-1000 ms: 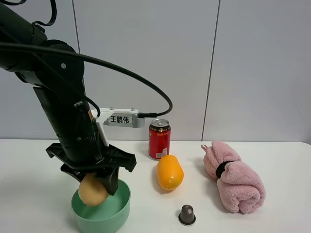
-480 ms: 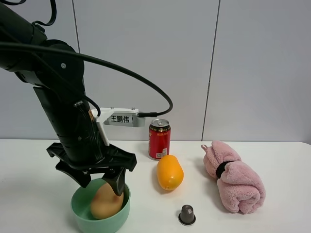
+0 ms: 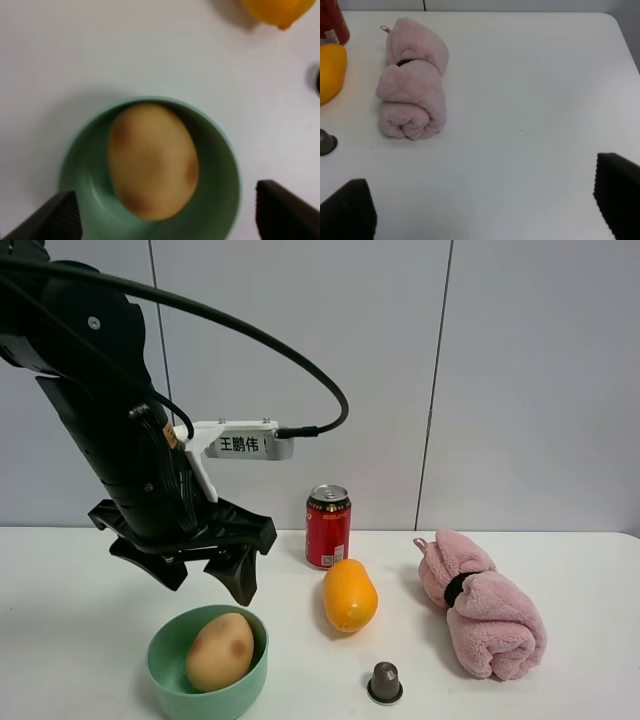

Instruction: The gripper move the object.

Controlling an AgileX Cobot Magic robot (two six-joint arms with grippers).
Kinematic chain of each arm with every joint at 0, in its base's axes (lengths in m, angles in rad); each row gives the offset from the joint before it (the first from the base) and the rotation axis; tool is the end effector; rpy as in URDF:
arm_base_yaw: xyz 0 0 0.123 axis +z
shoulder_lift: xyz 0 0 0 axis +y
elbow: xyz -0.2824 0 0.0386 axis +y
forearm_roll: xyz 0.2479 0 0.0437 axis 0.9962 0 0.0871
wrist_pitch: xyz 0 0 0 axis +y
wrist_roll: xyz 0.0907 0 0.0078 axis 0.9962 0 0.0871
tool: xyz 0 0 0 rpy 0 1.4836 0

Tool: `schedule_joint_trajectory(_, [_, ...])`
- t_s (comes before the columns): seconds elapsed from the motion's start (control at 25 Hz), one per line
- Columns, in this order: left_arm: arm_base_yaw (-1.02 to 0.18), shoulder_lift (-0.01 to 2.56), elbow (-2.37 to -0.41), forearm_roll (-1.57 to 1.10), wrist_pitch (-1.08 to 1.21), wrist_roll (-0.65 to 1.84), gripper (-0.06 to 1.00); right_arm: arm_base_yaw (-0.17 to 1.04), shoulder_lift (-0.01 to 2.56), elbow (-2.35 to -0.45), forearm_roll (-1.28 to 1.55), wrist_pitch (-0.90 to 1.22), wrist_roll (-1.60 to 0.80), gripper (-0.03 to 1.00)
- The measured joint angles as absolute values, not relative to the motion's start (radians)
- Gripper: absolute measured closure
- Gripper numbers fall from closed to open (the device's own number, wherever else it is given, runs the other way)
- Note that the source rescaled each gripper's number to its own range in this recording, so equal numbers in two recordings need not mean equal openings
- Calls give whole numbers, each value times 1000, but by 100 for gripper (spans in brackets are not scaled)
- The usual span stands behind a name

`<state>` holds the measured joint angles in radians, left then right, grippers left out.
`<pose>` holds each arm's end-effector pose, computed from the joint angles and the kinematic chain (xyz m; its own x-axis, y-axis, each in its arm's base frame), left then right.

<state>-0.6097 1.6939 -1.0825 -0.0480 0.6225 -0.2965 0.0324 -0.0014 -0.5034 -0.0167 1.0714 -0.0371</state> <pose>0.2760 -0.1959 0.2090 -0.8969 0.2250 -0.3806 0.3035 0.9394 -0.1597 -0.0059 -0.0015 0.2773 -0.4596 -0.0600 -0.8861 -0.0402 0.9981 -0.0468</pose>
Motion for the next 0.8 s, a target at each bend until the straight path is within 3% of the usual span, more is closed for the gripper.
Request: schedule_joint_trajectory(0.8, [-207,1603,-1083,132,631,-201,24,32,-1,-503,-17,1071,-37,-3])
